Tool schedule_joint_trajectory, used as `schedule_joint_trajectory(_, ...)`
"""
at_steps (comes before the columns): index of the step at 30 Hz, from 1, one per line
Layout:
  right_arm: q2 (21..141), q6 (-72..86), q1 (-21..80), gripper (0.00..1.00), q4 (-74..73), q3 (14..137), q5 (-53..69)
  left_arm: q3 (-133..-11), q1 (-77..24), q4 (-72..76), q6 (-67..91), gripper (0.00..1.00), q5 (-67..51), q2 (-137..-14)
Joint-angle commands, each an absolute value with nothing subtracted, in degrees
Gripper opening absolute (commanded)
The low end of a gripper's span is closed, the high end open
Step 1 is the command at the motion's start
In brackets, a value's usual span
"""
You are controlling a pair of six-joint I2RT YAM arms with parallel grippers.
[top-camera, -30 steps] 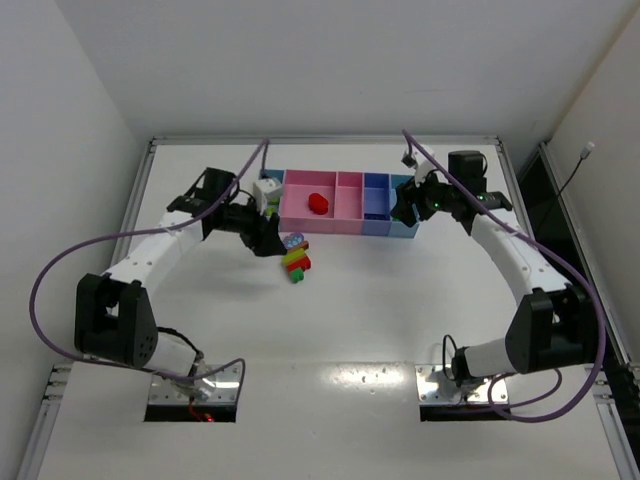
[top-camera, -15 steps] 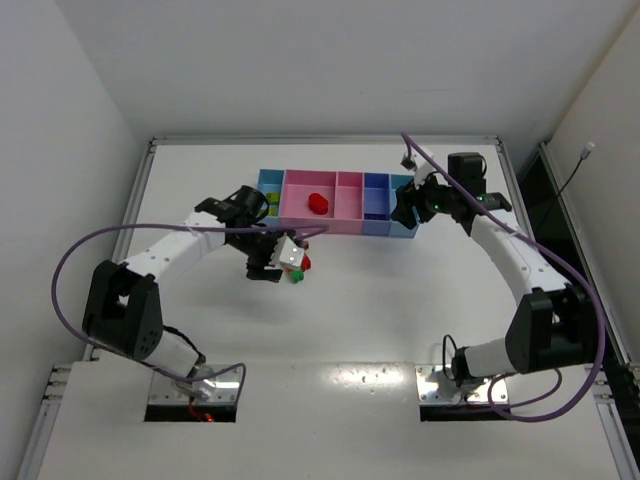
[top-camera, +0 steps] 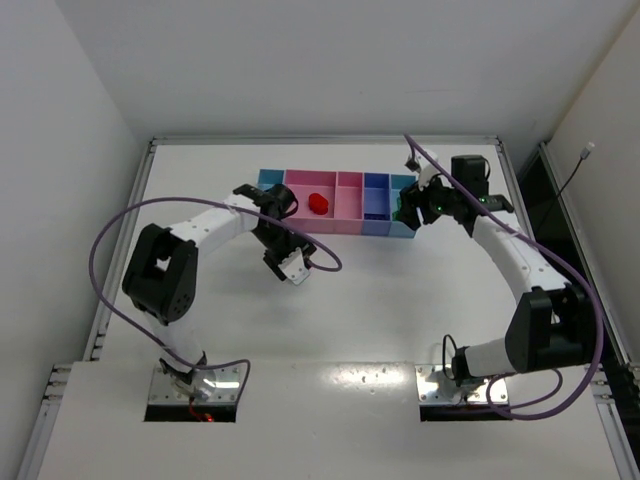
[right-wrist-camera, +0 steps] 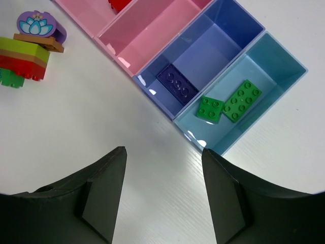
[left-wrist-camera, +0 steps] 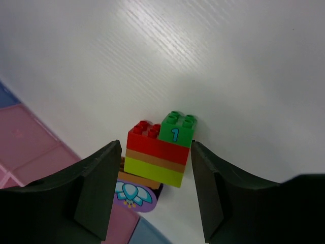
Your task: Sort the legos into containers by color
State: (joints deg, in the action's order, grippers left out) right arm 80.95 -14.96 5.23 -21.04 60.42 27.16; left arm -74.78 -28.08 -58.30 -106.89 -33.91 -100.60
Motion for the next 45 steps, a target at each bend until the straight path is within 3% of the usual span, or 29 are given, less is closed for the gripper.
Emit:
schedule_joint_trajectory(1, 80.2, -15.3, 4.3, 0.63, -19.1, 59.9, 26.5, -77.3, -30.0, -62.3, -113.6, 0.63, -35.5, -101.9)
schedule_joint_trajectory(41, 84.5, -15.8, 1.7, 0.63, -18.0, 60.9, 27.6, -78.3, -34.9, -58.3, -109.4, 0.63, -24.2, -111.9)
schedule_joint_trajectory(45, 84.5, -15.3, 1.7, 0.63, -18.0, 60.9, 27.6, -77.7, -34.9, -57.7, -109.4, 0.56, -23.1, -111.9)
